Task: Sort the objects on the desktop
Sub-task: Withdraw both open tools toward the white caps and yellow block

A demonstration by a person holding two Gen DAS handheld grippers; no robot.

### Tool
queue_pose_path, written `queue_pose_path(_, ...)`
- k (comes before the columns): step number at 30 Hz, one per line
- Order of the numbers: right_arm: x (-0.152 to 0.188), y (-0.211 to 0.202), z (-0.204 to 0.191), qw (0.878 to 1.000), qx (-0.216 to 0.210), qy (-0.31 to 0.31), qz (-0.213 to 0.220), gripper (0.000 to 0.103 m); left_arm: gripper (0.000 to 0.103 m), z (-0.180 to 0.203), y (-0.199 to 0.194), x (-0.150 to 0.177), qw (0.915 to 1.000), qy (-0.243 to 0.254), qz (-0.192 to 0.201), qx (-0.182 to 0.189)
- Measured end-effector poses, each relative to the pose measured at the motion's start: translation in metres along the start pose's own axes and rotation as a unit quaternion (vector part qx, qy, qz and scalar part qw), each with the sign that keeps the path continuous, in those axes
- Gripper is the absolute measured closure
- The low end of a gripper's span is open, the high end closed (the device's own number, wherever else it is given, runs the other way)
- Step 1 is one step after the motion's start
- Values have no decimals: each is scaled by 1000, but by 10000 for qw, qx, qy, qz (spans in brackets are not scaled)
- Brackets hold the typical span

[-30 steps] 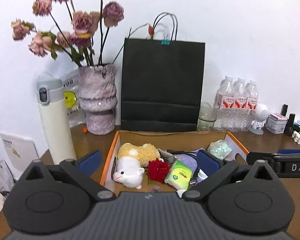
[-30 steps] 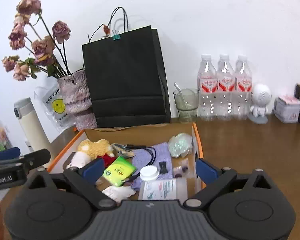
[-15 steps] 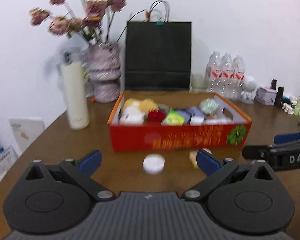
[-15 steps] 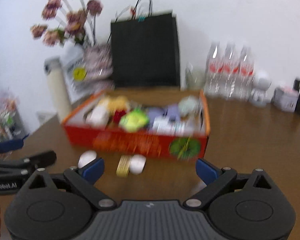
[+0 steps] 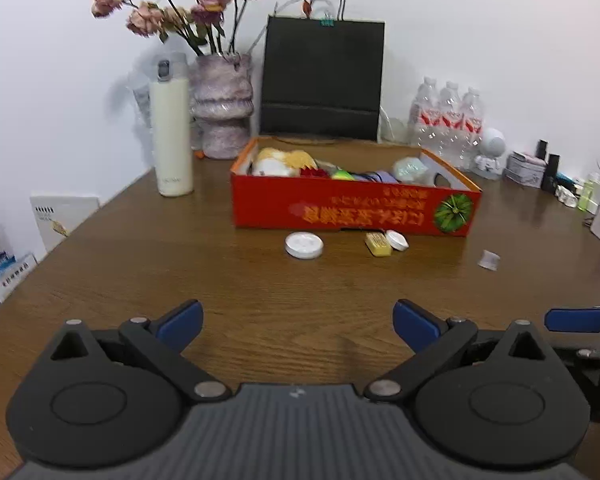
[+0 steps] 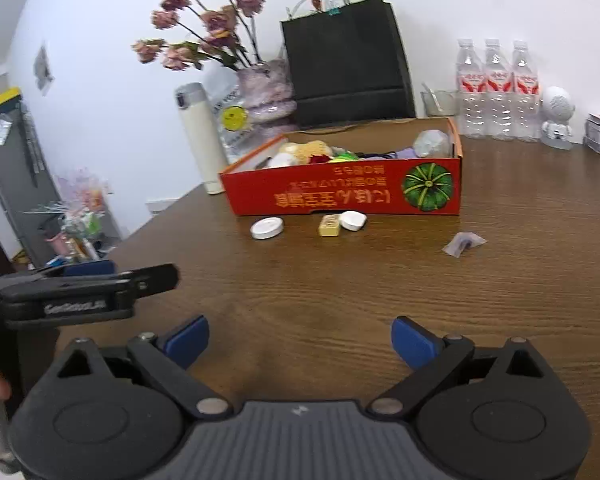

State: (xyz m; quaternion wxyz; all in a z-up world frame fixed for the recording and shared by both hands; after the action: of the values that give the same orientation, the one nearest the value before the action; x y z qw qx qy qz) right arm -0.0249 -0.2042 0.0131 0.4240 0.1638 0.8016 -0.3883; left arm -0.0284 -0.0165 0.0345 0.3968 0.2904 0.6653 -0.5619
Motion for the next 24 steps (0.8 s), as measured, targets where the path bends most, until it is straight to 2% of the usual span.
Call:
queue_pose_path(4, 4, -7, 1, 10000, -8, -46, 43, 5, 0, 4, -1, 0, 10000, -92, -27, 16)
queue_pose_path(15, 1, -6, 30, 9993, 346, 51, 152, 5, 0, 16, 19, -3, 9998, 145, 97, -69)
queue_pose_path(19, -6, 10, 34, 9993, 383, 6, 51, 5, 0, 10, 41, -3, 9993, 286, -55, -227)
queue_pose_path(22, -16, 26, 37, 9987, 517, -37, -7, 6, 0, 9, 63, -13, 9991, 384, -75, -179)
queue_pose_path(24, -22, 38, 39, 9989, 454, 8, -88, 13, 0, 13, 80, -27, 9989, 468, -27, -95)
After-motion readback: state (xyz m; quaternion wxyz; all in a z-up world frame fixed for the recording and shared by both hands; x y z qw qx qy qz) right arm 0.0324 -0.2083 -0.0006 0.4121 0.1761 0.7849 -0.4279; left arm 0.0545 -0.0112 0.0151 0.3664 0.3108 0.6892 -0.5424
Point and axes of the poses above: each gripper's, at about its wrist camera, not at the fingertips, and y roughly the way its jaws point, z to its right, x to its underside, the point moved 4 cm from there along y, roughly the way its jaws point, and after that the axes turned 9 degrees about -x, right-handed, at the moved point
